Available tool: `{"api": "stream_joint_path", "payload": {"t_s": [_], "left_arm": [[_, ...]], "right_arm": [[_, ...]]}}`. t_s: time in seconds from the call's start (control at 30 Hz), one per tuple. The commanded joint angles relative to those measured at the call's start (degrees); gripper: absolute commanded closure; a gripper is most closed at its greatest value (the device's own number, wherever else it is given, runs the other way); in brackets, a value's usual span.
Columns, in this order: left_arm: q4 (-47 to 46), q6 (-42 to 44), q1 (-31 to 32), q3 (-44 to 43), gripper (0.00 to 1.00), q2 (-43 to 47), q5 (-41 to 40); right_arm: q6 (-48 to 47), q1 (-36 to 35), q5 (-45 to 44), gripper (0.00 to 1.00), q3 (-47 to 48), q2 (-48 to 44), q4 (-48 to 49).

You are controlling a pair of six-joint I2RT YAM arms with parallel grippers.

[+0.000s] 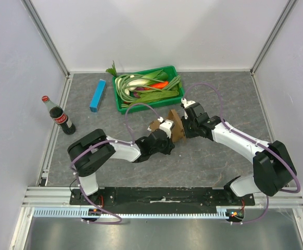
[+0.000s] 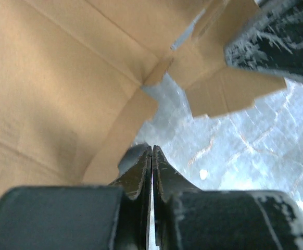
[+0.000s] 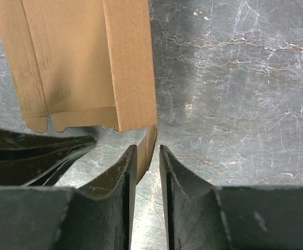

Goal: Fold the paper box

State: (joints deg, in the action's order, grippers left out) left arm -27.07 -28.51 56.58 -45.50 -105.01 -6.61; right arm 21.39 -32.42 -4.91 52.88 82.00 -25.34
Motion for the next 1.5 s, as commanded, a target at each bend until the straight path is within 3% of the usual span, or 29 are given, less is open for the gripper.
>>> {"api": "stream_joint_path", "payload": {"t_s": [0.0,0.13,0.2,0.37,0.5,0.6,0.9,1.2,1.23,1.27,1.37,1.47], "left_arm": [[0.8,-0.9,-0.2,2.9,0.90,8.7,3.1],[2.5,-2.4,-1.7,3.0,0.76,12.8,2.8],[2.8,-3.6,-3.2,2.4,0.76,11.8,3.4],[3.4,-4.6,-7.3,-1.0,0.82,6.1,6.3],[3.3,-4.4,-6.9,-4.9,0.86,-0.4,11.0],[3.1,-5.2,-6.0,-6.5,0.88,-2.6,13.1],[6.5,-5.3,-3.1,-11.8,0.89,-6.8,13.0],[7.1,-5.5,-1.1,-13.7,0.91,-10.6,11.0],[7.3,-5.3,-1.1,-13.9,0.91,-10.7,10.9],[7.9,-4.9,-1.1,-14.4,0.91,-10.8,10.8],[8.6,-4.4,-1.1,-15.3,0.91,-11.4,10.7],[8.8,-3.7,-1.1,-15.0,0.90,-10.7,10.4]], "right_arm": [[1.5,-0.3,-0.4,0.67,-0.5,-1.4,-0.5],[3.0,-0.4,-0.7,0.66,-1.5,-2.0,-0.3],[3.4,-0.4,-0.8,0.67,-1.7,-1.7,-0.3],[3.9,-0.4,-1.5,0.82,-2.1,-1.2,-0.1],[4.5,-0.4,-3.3,0.96,-2.5,-3.2,-0.3],[4.5,-0.4,-4.3,1.00,-2.3,-4.1,-1.5],[5.0,-0.4,-9.8,1.00,-3.3,-7.2,-4.2],[7.1,0.8,-8.8,0.96,-5.7,-7.1,-2.6],[7.3,1.0,-8.5,0.94,-5.9,-7.0,-2.5],[7.4,1.4,-8.3,0.83,-6.3,-6.9,-2.5],[8.2,2.4,-7.0,0.71,-7.3,-7.6,-2.4],[8.4,3.3,-4.9,0.71,-8.0,-9.0,-2.4]]}}
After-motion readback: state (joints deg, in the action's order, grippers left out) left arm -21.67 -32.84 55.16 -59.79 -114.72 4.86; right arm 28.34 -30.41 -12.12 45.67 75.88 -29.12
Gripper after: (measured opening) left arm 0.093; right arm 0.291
